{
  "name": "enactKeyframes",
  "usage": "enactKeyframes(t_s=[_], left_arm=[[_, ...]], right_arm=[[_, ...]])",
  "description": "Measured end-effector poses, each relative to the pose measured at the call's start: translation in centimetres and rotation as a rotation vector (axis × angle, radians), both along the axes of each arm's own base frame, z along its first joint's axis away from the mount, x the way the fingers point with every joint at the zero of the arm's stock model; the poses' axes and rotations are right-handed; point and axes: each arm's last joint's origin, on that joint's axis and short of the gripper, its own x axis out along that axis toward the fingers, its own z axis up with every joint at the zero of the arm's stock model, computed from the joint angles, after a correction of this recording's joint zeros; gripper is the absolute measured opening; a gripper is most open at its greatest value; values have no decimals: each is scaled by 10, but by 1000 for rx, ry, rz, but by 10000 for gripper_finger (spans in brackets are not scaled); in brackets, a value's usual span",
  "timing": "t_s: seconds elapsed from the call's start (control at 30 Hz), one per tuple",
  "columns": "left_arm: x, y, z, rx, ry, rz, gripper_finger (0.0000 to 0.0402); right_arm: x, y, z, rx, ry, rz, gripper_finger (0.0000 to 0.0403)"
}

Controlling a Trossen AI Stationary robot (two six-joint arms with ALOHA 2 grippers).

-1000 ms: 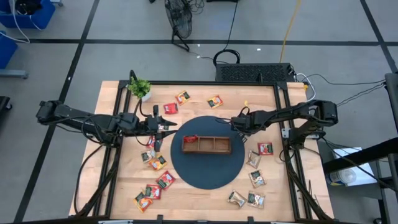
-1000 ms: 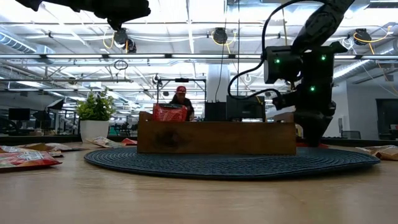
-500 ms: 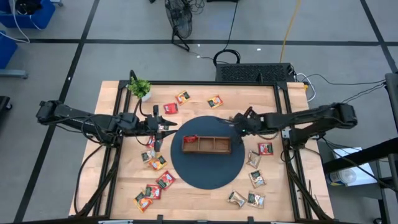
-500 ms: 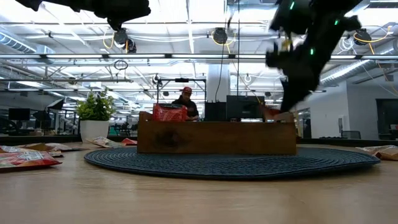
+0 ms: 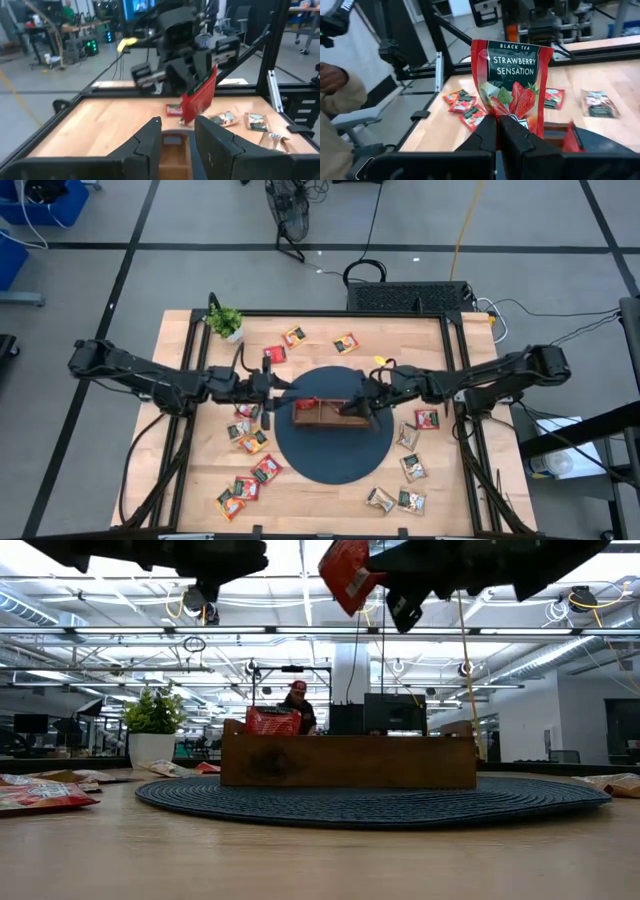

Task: Pick & Place Tea
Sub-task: Put the red tea bag into the left section of the wooden organizer

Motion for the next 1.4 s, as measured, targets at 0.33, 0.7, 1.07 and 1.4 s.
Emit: enactKeyframes(t_s=[0.33,0.7,1.07,1.4], left_arm=[[11,1,-1,-15,-85,-2,122],[19,28,11,-144,-289,278,122],[74,41,27,-170,-73,316,122],[83,59,75,-230,139,406,122]], right_arm=[[9,-14,-14,-324,20,-521,0],[23,-22,-10,-840,-112,-1031,0],[48,-26,-27,-1008,-26,-1064,0],[50,-25,-29,-1007,-14,-1057,0]])
